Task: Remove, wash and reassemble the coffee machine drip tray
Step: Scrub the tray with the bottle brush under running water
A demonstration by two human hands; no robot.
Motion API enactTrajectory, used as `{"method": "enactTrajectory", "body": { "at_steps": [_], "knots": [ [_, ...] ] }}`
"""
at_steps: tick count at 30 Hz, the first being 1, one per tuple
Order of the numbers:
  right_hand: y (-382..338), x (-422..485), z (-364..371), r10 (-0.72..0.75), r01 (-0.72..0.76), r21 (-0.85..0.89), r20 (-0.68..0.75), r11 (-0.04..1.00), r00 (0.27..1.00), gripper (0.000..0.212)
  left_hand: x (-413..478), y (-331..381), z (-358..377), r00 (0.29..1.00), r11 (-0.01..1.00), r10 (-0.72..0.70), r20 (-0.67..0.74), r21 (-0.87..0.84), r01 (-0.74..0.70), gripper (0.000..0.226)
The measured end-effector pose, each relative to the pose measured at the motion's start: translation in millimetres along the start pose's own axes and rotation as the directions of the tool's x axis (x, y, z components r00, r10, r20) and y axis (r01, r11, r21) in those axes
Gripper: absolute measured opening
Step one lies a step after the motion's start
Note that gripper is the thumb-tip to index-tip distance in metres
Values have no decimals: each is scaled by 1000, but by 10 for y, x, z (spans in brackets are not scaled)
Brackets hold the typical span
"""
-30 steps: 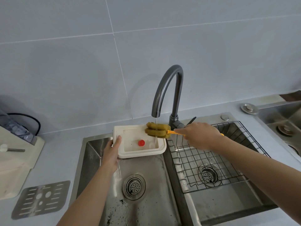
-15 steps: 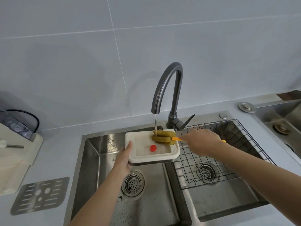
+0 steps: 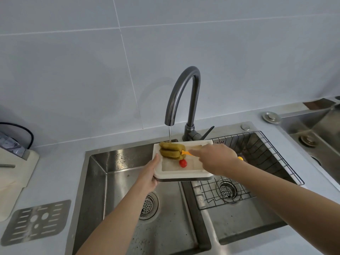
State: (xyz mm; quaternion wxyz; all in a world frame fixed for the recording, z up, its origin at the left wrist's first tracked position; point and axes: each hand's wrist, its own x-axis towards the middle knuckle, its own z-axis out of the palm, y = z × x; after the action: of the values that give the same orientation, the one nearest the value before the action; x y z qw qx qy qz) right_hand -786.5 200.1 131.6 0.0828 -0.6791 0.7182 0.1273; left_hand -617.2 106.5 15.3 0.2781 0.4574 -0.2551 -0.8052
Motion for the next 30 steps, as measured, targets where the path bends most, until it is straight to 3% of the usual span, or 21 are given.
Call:
{"method": "enactTrajectory", "body": {
  "at_steps": [8, 15, 18, 22, 25, 30],
  "knots": [
    [-3, 87, -77, -19, 13, 59, 97, 998, 995, 52, 56, 28, -55, 999, 998, 37, 36, 41, -39, 36],
    [26, 66, -161, -66, 50, 117, 136, 992, 988, 50, 104, 69, -97, 991, 986, 121, 61, 104, -127, 69],
    [40, 78, -137, -67, 42, 152, 161, 987, 985, 50, 136, 105, -104, 988, 983, 150, 42, 102, -154, 44],
    [16, 91, -92, -105, 78, 148, 185, 986, 977, 49, 153, 184, -126, 976, 972, 213, 35, 90, -215, 39],
    [11, 111, -71, -127, 106, 126, 179, 986, 976, 50, 141, 237, -138, 970, 966, 242, 8, 93, -242, 16],
    [36, 162, -73, -136, 131, 41, 161, 991, 977, 57, 99, 327, -186, 957, 948, 290, -14, 143, -286, 14]
  ]
}}
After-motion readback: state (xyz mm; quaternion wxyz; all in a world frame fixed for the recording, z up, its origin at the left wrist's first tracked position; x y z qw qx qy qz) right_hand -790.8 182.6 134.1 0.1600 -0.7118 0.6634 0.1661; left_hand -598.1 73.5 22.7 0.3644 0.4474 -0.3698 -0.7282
